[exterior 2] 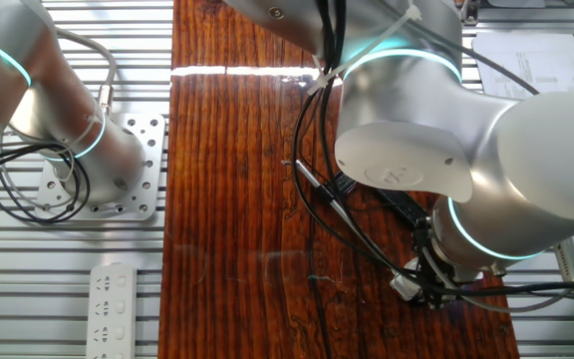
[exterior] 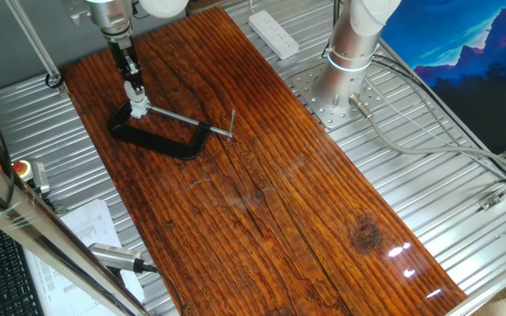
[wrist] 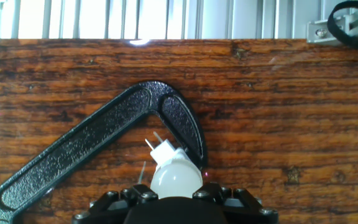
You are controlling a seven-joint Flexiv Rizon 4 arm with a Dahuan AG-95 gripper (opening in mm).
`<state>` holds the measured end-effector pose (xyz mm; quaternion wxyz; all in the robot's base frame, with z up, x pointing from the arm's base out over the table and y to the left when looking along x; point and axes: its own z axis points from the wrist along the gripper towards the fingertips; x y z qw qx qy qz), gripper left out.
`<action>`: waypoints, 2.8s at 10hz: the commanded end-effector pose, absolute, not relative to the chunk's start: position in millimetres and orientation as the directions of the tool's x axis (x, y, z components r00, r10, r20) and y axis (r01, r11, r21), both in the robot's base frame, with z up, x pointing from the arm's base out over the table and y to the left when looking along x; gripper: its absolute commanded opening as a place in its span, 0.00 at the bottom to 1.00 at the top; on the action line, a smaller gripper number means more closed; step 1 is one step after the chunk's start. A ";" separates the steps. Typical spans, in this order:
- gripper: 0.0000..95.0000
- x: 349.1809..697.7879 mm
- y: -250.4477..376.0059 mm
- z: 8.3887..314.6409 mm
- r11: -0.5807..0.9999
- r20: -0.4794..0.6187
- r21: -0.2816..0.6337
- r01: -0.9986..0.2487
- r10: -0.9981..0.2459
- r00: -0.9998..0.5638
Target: Take out the light bulb by rotating it
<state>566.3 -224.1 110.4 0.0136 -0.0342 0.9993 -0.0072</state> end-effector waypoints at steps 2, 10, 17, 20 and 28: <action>0.40 566.8 -225.9 110.7 0.997 -0.028 -0.023 -0.072 -0.072 -0.997; 0.40 566.8 -225.9 110.7 0.997 -0.028 -0.023 -0.072 -0.072 -0.997; 0.40 566.8 -225.9 110.7 0.997 -0.028 -0.023 -0.072 -0.072 -0.997; 0.40 566.8 -225.9 110.7 0.997 -0.028 -0.023 -0.072 -0.072 -0.997; 0.00 562.8 -226.2 109.0 0.894 -0.001 -0.029 -0.446 -0.446 -0.895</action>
